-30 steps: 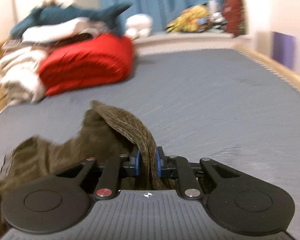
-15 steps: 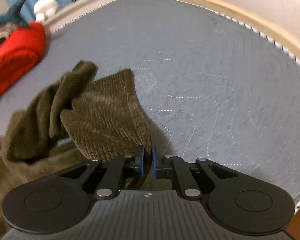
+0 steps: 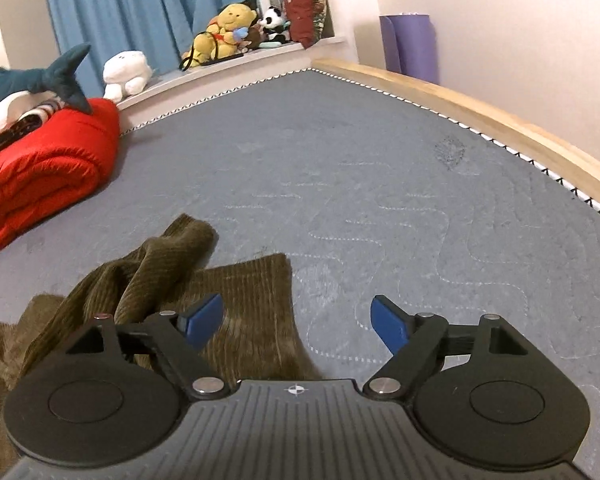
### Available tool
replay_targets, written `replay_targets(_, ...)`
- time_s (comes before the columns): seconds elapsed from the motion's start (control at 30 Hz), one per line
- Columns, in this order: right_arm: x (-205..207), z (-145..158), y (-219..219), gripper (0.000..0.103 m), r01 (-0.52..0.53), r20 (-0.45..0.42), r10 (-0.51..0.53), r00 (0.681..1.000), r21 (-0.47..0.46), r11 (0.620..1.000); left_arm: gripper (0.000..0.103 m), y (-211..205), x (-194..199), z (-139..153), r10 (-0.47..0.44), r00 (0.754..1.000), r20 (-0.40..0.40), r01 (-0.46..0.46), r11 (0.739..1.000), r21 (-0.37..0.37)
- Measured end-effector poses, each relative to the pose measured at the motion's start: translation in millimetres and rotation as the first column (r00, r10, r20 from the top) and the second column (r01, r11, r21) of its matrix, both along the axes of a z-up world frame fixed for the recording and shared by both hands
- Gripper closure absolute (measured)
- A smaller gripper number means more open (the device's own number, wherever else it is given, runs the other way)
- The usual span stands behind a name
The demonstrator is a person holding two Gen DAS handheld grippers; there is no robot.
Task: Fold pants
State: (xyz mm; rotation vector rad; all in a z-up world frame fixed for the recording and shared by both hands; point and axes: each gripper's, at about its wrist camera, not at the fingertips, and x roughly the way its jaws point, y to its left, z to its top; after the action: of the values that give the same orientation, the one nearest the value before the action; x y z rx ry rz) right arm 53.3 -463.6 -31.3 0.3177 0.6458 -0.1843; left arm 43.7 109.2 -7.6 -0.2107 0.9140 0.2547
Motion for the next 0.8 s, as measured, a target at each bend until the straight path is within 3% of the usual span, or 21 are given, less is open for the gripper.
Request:
replay_targets(0.17,4,2,-6,0.020,-0.002,0.034,0.002,0.999,-0.015,1.000,0.024,0,3,-2,0.003,1.000,-0.005,-0.003,1.000,0.006)
replay_targets(0.4,12,-4,-6,0.015,-0.093,0.060,0.099,0.993,-0.103,0.990,0.024,-2,5,-2,-0.008,1.000,-0.004,0.008,1.000,0.005)
replay_targets(0.63,26,-25,10,0.007,-0.230,-0.014,0.230,0.973,-0.093,0.969,0.024,-10,10,-8,-0.021,1.000,-0.020,0.021,1.000,0.014)
replay_targets(0.8,48,-45,39,0.004,-0.340,-0.125,0.328,0.936,-0.081,0.937,0.024,-14,12,-9,-0.023,0.999,-0.022,0.024,0.999,0.028)
